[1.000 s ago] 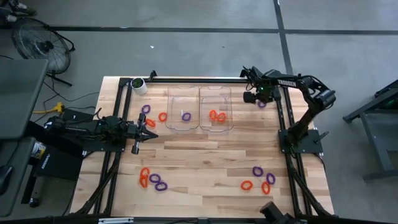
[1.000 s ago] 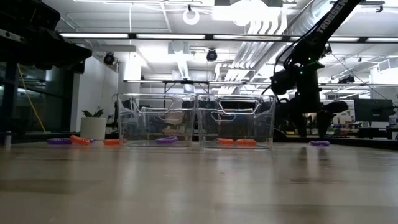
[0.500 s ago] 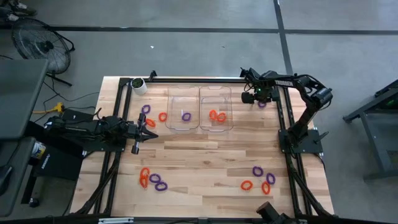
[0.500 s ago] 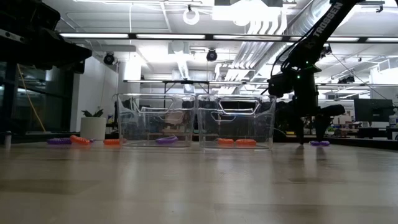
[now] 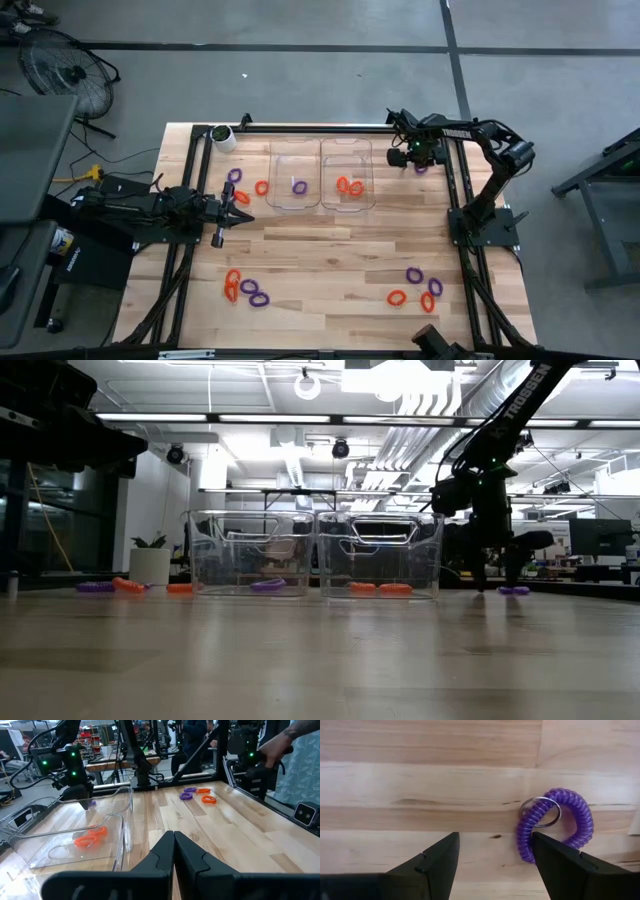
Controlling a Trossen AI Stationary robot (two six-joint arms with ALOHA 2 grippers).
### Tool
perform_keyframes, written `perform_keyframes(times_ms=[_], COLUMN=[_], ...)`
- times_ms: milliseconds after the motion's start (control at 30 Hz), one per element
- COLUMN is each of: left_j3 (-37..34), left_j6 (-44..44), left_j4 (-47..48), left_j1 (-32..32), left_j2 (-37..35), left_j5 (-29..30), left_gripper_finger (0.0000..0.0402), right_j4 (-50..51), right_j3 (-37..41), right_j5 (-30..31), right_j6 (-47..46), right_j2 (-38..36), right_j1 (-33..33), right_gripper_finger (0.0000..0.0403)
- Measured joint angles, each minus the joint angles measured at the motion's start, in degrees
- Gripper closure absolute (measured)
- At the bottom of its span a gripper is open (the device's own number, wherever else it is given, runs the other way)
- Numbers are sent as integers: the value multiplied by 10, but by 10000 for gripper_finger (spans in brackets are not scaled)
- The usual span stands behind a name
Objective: Sort spring keychains
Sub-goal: Put the purple spring keychain into the left transparent bin
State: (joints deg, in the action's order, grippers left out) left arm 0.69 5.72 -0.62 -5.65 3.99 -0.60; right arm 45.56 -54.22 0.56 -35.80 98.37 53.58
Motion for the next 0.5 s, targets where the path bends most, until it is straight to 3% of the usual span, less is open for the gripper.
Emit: perform_keyframes(times_ms=[267, 500], left_j3=[0, 0], left_j6=[0, 0], left_j4=[0, 0], left_j1=[0, 0], left_j2=[0, 0], left_j5=[0, 0], left_gripper_finger=[401, 401], right_j4=[-17, -18], right_j3=[1, -1], right_j5=[-52, -30], right_j6=[-1, -9], right_j2=[4, 27], right_j1=[-2, -32], right_gripper_finger=[160, 170])
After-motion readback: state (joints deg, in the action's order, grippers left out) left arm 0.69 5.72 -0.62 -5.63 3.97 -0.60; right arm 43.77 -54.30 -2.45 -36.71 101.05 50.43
